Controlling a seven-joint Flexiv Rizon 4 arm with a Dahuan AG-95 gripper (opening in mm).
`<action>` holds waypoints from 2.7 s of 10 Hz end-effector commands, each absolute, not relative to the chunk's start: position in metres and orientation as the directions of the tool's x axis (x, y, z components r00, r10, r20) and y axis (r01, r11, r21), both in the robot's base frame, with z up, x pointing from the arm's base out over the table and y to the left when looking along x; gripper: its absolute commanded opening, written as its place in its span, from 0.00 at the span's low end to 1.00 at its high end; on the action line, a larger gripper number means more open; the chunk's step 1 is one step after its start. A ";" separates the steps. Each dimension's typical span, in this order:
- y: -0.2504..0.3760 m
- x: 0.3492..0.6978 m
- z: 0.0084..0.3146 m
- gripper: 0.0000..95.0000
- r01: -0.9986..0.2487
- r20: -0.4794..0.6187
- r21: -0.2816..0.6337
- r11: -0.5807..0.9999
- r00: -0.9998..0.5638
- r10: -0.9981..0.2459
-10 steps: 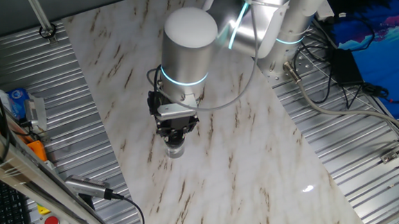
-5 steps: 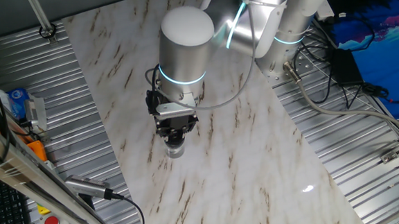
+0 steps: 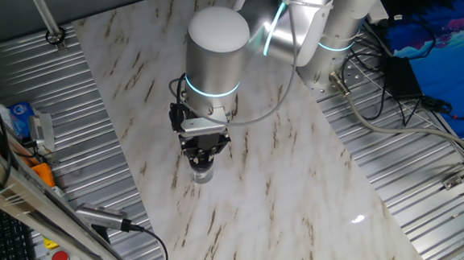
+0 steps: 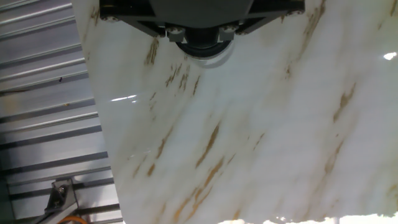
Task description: Screw the lid onto the jar
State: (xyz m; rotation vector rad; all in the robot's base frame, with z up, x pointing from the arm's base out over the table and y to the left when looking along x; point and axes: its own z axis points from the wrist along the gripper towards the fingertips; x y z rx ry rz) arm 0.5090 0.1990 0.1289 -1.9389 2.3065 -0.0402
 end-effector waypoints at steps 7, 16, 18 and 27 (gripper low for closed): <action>0.198 0.510 0.127 0.00 -0.964 -0.072 -0.099 0.247 -0.240 -0.968; 0.189 0.518 0.115 0.00 -0.864 -0.129 -0.103 0.492 -0.479 -0.868; 0.189 0.518 0.114 0.00 -0.851 -0.140 -0.111 0.513 -0.498 -0.856; 0.190 0.521 0.114 0.60 -0.888 -0.111 -0.127 0.443 -0.431 -0.896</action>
